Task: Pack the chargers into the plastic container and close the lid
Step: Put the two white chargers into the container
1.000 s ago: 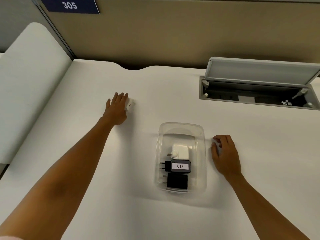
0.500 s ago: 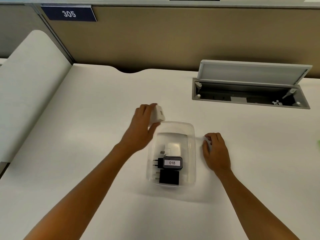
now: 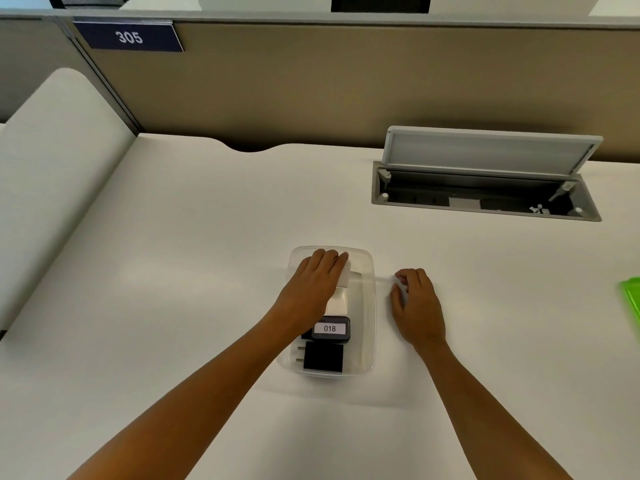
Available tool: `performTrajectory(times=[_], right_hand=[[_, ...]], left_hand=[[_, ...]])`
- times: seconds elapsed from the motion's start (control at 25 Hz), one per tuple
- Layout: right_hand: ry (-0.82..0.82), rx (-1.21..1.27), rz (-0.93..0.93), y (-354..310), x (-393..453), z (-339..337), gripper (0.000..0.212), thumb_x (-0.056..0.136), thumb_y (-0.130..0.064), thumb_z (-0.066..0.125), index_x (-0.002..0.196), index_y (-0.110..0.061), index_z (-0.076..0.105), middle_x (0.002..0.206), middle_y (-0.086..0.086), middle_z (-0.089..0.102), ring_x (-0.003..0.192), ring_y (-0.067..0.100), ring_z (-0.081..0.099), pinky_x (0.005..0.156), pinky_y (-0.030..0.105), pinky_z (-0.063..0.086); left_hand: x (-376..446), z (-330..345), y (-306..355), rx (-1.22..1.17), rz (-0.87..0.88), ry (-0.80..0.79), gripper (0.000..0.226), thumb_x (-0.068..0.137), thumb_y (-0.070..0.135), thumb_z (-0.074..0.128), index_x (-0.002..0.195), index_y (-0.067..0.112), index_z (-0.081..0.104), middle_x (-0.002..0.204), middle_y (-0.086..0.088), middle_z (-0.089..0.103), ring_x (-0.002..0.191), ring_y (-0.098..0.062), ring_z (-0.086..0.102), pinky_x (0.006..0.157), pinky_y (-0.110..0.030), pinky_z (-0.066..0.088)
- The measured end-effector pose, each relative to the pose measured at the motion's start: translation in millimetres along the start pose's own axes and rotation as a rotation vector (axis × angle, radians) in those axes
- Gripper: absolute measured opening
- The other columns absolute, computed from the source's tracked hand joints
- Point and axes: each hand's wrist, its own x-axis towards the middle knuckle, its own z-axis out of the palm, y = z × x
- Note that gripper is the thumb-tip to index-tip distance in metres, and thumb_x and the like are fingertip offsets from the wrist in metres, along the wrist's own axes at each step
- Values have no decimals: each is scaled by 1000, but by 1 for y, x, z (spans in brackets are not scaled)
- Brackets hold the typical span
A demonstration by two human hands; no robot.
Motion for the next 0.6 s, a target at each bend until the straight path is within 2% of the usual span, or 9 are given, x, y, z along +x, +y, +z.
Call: performTrajectory(times=[0.16, 0.32, 0.44, 0.6], right_hand=[[4, -9, -6, 9, 5, -8, 20, 93, -17, 57, 111, -10, 59, 106, 2, 60, 91, 6, 51, 80, 19, 47], [9, 7, 12, 7, 5, -4, 22, 93, -18, 57, 113, -9, 59, 108, 4, 62, 93, 11, 56, 82, 19, 46], [3, 5, 19, 10, 8, -5, 22, 93, -19, 57, 113, -9, 59, 109, 4, 62, 96, 15, 59, 83, 19, 45], [-18, -1, 27, 12, 7, -5, 23, 94, -20, 56, 114, -10, 59, 111, 4, 62, 97, 16, 60, 85, 18, 44]], left_hand=[[6, 9, 10, -114, -62, -7, 84, 70, -17, 66, 145, 6, 38, 141, -12, 48, 130, -30, 46, 104, -37, 44], [6, 10, 8, -194, -117, -54, 69, 76, -8, 73, 138, 10, 46, 138, -10, 54, 123, -26, 54, 96, -34, 50], [10, 12, 7, -179, -110, -92, 55, 80, -7, 68, 129, 11, 53, 131, -7, 56, 115, -25, 57, 85, -33, 53], [11, 13, 12, -189, -146, -101, 38, 89, 1, 60, 126, 9, 57, 128, -8, 59, 110, -25, 59, 86, -35, 54]])
